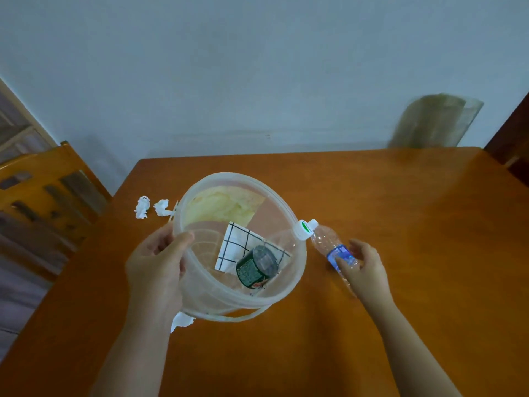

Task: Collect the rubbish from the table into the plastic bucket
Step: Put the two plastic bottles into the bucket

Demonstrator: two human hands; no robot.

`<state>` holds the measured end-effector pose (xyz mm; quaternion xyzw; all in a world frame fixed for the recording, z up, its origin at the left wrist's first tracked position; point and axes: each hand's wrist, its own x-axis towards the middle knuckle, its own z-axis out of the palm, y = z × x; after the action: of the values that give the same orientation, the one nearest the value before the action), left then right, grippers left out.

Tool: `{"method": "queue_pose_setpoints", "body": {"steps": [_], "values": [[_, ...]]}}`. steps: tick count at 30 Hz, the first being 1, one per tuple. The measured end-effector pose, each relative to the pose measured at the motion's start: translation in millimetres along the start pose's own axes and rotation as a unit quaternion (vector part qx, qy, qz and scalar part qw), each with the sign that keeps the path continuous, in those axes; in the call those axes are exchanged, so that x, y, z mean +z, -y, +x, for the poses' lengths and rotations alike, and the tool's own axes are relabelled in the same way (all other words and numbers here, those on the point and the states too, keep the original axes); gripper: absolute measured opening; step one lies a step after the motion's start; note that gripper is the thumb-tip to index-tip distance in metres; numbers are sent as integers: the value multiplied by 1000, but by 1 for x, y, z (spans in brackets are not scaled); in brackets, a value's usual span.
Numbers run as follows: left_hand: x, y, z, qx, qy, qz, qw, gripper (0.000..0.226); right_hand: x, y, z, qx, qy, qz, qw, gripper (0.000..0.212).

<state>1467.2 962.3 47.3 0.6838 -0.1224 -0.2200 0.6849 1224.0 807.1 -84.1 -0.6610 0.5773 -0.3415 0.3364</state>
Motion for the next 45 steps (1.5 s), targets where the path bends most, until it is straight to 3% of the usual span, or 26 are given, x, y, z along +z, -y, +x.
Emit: {"method": "queue_pose_setpoints", "body": {"steps": [11, 21, 28, 33, 40, 45], "values": [[10, 12, 10, -18, -45, -7, 999, 17, 20, -69, 35, 100, 104, -185, 972, 58], [13, 11, 11, 1, -9, 7, 1000, 20, 10, -69, 24, 123, 70, -114, 983, 63], [1, 7, 6, -15, 18, -3, 1000, 16, -37, -9, 4, 4, -15, -20, 1000, 62], [-18, 4, 5, -8, 62, 3, 998, 17, -79, 60, -16, -110, -10, -1, 994, 60], [-38, 0, -4, 5, 110, 19, 994, 28, -92, 126, -31, -222, 119, -167, 953, 61], [-49, -6, -9, 11, 123, 23, 992, 26, -71, 147, -37, -287, 182, -303, 890, 60]]}}
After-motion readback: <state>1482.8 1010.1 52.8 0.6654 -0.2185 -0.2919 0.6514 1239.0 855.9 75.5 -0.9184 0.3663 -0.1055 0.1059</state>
